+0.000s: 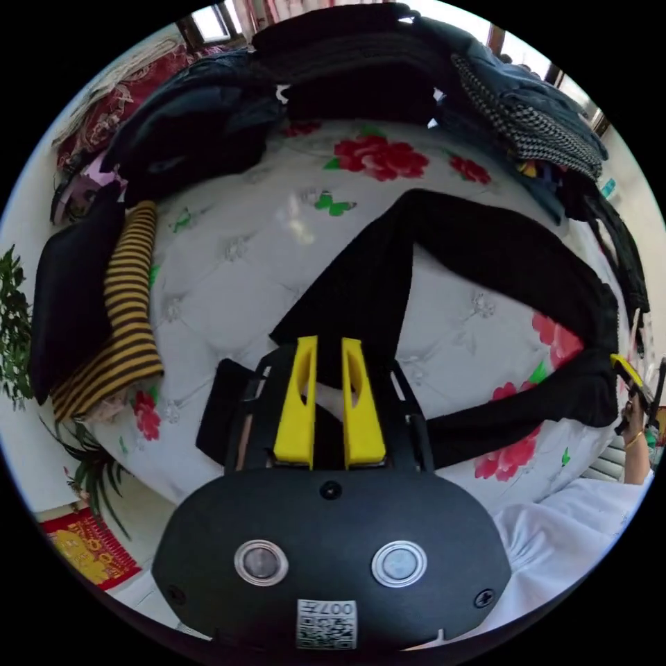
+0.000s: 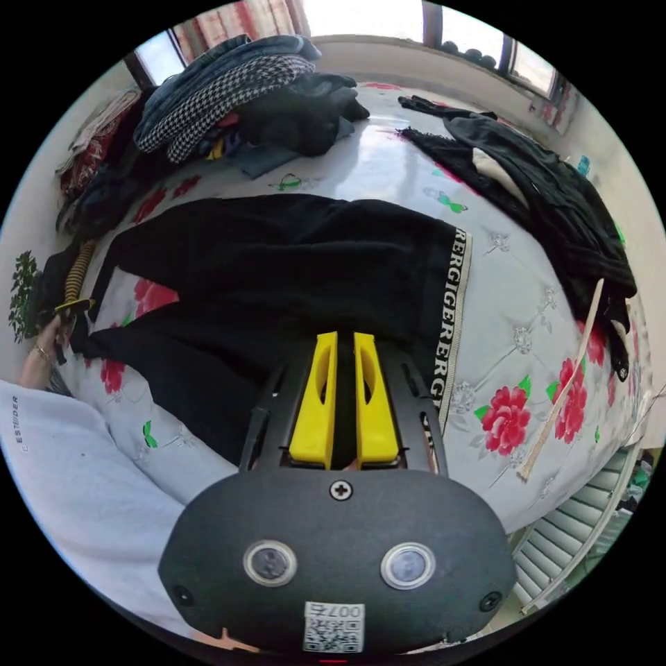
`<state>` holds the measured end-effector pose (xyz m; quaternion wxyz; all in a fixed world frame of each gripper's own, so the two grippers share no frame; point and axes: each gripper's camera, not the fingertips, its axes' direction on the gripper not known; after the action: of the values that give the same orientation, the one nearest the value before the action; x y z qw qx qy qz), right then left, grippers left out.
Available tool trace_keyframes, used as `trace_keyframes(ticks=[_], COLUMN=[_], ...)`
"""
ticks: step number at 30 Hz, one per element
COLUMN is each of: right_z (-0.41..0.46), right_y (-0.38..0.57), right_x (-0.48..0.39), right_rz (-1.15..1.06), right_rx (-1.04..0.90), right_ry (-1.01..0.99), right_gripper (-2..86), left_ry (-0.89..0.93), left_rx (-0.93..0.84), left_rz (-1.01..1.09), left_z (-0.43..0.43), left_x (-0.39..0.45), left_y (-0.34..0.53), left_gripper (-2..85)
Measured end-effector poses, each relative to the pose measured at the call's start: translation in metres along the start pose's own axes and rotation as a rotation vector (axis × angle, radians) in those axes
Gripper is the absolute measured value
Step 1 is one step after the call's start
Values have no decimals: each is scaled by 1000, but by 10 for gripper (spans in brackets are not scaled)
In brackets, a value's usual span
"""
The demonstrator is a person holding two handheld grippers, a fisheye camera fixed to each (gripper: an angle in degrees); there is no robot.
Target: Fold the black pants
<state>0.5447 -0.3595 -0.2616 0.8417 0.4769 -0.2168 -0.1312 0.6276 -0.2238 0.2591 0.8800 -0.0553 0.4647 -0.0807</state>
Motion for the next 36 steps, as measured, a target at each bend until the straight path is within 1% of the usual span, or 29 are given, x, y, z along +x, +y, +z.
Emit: trace_keyframes(ticks=[2,3,5,8,12,15,18,21,23,24,26,28,30,32,33,34,36], right_z=[-1,-1,-2,-4,-12,-32,-53,-69,-78,-81,-91,-95,-90,-66,-60,-66,-67], right_y=[-3,-5,-13,-22,-30,-30,-22,1,29,36,65,80,85,85,86,87,83], right_x=[-2,0,10,16,7,-2,-9,-5,12,18,47,65,75,78,79,73,73], right_rz=[-51,-54,-37,-3,-1,-9,-20,7,83,112,248,331,358,336,337,311,285], right_rx=[-3,-10,-36,-65,-77,-15,17,2,-26,-30,-25,-17,-37,-113,-138,-81,-92], right_ry=[9,2,-45,-77,-18,-34,-77,-106,-92,-86,-41,-20,-18,-9,6,66,60], right_gripper=[18,16,11,7,9,20,37,56,73,76,88,96,101,103,101,97,90], left_ry=[-164,-196,-277,-262,-233,-134,-67,-11,48,59,100,114,146,119,63,12,40], left_rx=[-60,-64,0,33,51,83,90,85,64,62,42,15,2,-33,-22,7,0], left_rz=[44,61,97,59,-85,-161,-183,-242,-321,-346,-400,-413,-407,-387,-377,-302,-224], left_z=[3,2,-13,-32,-52,-60,-65,-77,-85,-87,-89,-84,-76,-58,-60,-63,-71], left_x=[-4,-6,-25,-57,-93,-107,-100,-91,-92,-93,-99,-105,-110,-112,-111,-106,-105], left_y=[-22,-29,-60,-107,-133,-115,-64,11,69,81,108,109,97,75,70,59,44], left_gripper=[10,10,21,67,75,80,83,84,88,92,111,126,128,87,62,10,-2])
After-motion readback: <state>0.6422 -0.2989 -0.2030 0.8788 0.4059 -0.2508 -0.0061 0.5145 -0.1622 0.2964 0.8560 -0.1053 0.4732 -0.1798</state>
